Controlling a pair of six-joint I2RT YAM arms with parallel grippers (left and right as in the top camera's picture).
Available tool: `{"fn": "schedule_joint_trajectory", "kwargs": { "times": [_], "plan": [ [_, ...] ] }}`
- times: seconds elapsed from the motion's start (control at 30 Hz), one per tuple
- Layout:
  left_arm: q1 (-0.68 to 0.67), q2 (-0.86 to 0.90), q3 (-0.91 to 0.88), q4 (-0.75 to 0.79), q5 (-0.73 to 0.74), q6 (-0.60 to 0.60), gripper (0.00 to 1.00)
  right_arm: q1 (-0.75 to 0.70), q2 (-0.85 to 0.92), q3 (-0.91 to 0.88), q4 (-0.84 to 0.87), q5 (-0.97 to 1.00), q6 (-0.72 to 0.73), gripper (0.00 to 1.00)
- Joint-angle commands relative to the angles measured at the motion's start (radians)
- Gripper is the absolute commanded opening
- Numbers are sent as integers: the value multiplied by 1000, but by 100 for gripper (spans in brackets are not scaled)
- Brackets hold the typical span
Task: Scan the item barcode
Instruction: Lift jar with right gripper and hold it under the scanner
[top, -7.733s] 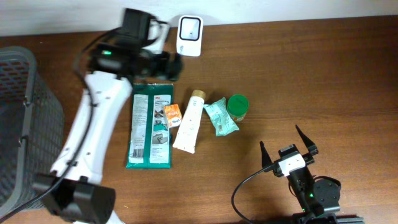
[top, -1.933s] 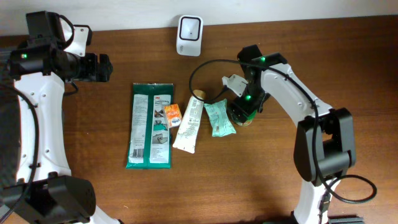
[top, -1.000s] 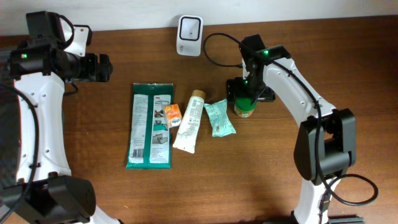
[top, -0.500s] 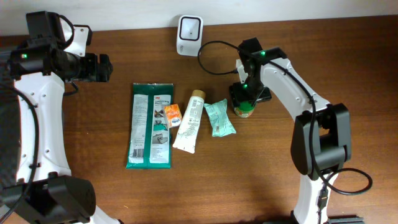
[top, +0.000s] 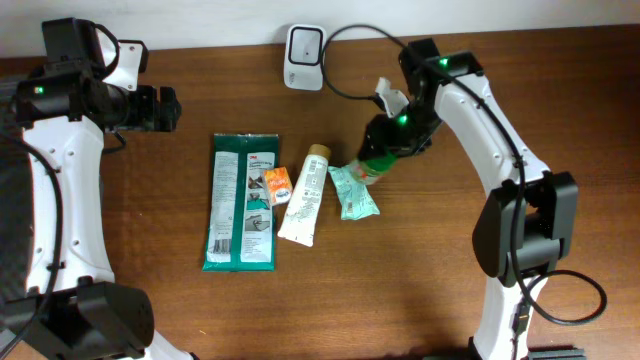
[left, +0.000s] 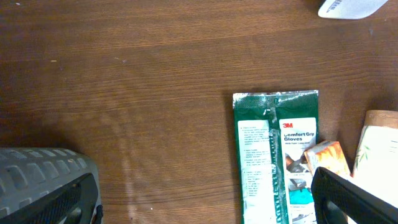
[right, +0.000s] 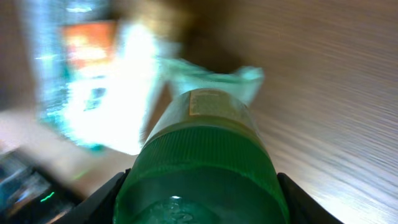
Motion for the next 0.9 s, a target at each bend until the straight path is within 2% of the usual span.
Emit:
{"fn": "schedule_joint_trajectory", "kwargs": {
  "times": [0.0, 0.13, 0.33, 0.5, 0.63, 0.87],
  "plan": [
    [2, -21, 6, 1, 11, 13, 99, -1, -38, 92, -44, -374, -174, 52],
    [2, -21, 6, 1, 11, 13, 99, -1, -39, 98, -72, -550, -240, 52],
    [2, -21, 6, 1, 11, 13, 99, -1, -43, 98, -97, -617, -264, 52],
    [2, -21, 6, 1, 11, 13, 99, -1, -93, 100, -110, -582, -271, 52],
    [2, -21, 6, 1, 11, 13, 99, 1, -176, 113, -175, -449, -271, 52],
    [2, -21, 6, 1, 11, 13, 99, 1, -248, 116, -183, -420, -270, 52]
  ]
}}
